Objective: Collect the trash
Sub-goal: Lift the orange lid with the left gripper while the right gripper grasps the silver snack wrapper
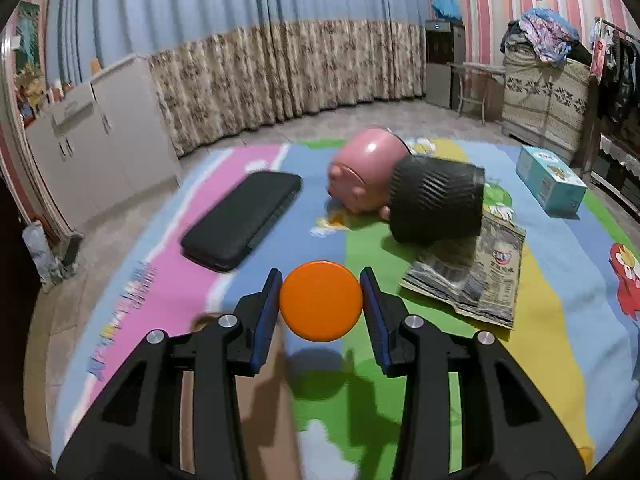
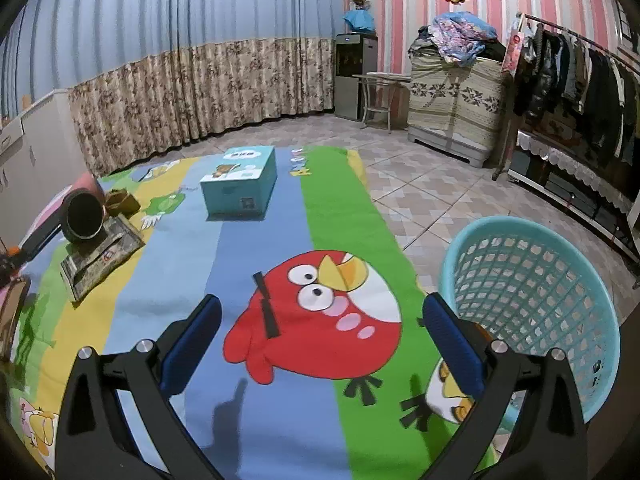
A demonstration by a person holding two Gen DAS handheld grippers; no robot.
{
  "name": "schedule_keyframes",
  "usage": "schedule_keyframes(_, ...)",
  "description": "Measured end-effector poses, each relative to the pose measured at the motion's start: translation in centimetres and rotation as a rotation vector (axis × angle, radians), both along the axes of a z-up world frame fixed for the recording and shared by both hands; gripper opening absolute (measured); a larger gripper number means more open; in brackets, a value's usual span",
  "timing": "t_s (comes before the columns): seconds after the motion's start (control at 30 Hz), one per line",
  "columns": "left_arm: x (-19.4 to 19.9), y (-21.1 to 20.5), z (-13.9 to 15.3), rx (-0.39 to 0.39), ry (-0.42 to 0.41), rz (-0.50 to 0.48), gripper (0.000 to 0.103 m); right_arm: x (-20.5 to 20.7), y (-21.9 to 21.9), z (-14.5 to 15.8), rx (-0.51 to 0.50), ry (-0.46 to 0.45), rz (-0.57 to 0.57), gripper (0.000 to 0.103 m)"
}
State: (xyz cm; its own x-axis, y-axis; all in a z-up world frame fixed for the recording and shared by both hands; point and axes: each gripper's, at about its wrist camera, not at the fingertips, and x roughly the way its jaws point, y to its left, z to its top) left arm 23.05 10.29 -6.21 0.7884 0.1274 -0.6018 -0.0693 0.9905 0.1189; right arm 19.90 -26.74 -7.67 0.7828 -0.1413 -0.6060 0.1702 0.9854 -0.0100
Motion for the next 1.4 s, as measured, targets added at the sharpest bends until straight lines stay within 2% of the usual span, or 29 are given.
schedule_keyframes(0.13,-1.0,1.7,0.9,0.003,-0.042,0.012,0.039,0.0,1.4,-0.1,-0.032,0.007,0.027,0.098)
schedule_keyframes(0.3,-1.8,4.4,1.0,0.007,-0.078,0.059,0.039,-0.5,2.6,0.8,0.016,-0.012,0.053,0.098)
schedule_keyframes(0.53,-2.4,6.7,0.2,-0.063,-0.095,0.086,0.039,-0.3,5.3,0.6,0.023,0.006,0.07,0.098)
schedule_keyframes(0.7,-2.4,7.2,-0.1,-0.078,-0.105,0.115,0.039,0.6,7.1,-0.2,0.033,0.038,0.088,0.098)
schedule_keyframes(0.83,-2.3,7.4,-0.3,-0.075,-0.102,0.122,0.039,2.2,9.2,-0.6,0.082,0.078,0.116,0.098)
schedule_keyframes(1.07,-2.2,7.9,-0.4,-0.101,-0.101,0.148,0.039,5.8,13.9,-1.0,0.069,0.132,0.176,0.098)
schedule_keyframes(1.4,-2.1,7.9,-0.6,-0.107,-0.098,0.141,0.039,11.1,18.6,-3.4,0.076,0.291,0.217,0.097)
